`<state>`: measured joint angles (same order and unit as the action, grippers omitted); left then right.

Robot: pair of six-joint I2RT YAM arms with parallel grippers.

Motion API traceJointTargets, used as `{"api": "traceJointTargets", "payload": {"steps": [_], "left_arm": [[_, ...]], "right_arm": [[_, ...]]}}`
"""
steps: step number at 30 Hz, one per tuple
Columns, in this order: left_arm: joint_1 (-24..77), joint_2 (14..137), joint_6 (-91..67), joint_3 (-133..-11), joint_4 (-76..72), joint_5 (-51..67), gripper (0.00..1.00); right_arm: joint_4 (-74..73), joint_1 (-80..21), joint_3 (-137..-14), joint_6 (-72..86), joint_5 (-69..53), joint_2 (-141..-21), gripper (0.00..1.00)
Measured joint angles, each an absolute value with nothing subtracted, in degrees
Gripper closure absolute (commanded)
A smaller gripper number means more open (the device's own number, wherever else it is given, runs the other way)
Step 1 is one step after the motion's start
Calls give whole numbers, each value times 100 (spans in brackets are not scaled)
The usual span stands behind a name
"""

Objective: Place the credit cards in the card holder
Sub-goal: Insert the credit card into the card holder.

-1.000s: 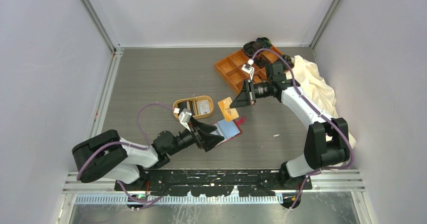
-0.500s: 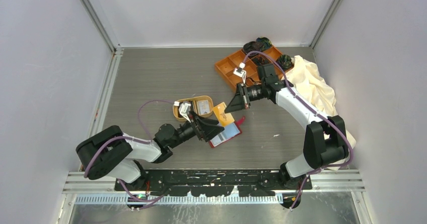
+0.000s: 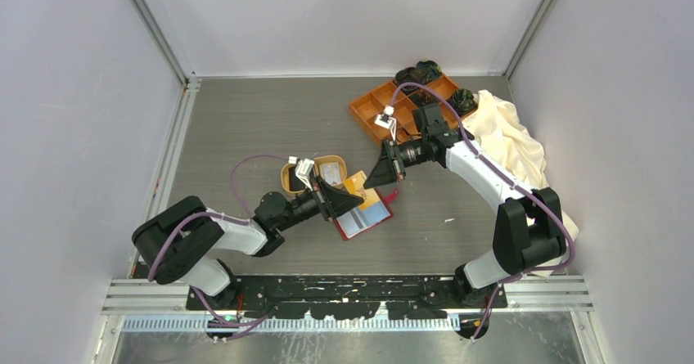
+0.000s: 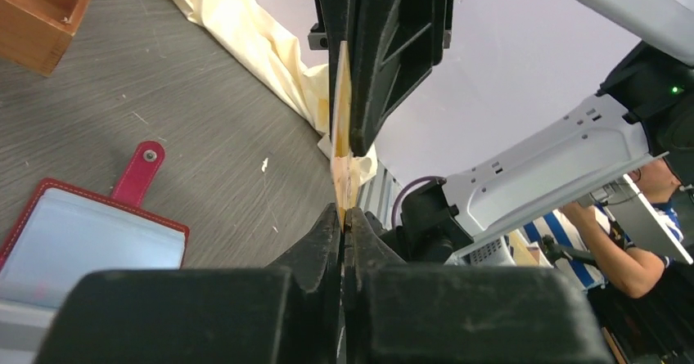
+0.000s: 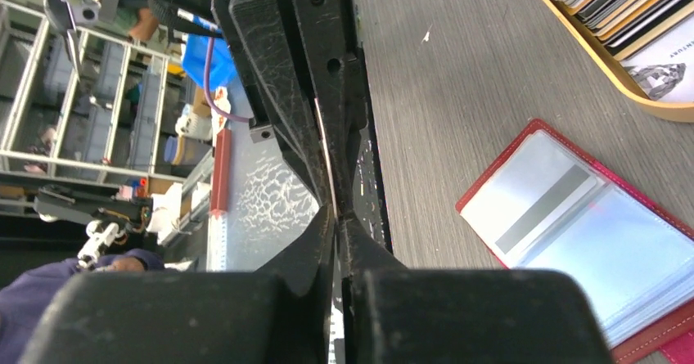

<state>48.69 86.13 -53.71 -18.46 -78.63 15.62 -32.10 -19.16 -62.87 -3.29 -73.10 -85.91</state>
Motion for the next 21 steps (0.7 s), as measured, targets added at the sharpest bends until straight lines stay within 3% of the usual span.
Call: {"api": "traceJointTargets", "payload": {"steps": [3, 6, 12, 21], "left_arm": [[4737, 8611, -5332, -1844, -7905, 1885, 100], [4587, 8611, -5201, -1800, -7900, 2257, 100], [4359, 8626, -5000, -1693, -7889, 3162, 100], [4357, 8882, -4928, -1737, -7876, 3894, 100]], "right_arm": [[-3791, -1975, -6532, -917, -7244, -8632, 54], [-4816, -2010, -6958, -1951, -7157, -8746, 43], [-6007, -2056, -7210, -3496, -7050, -8788, 41], [-5461, -2362, -6879, -3096, -6552, -8788, 52]]}}
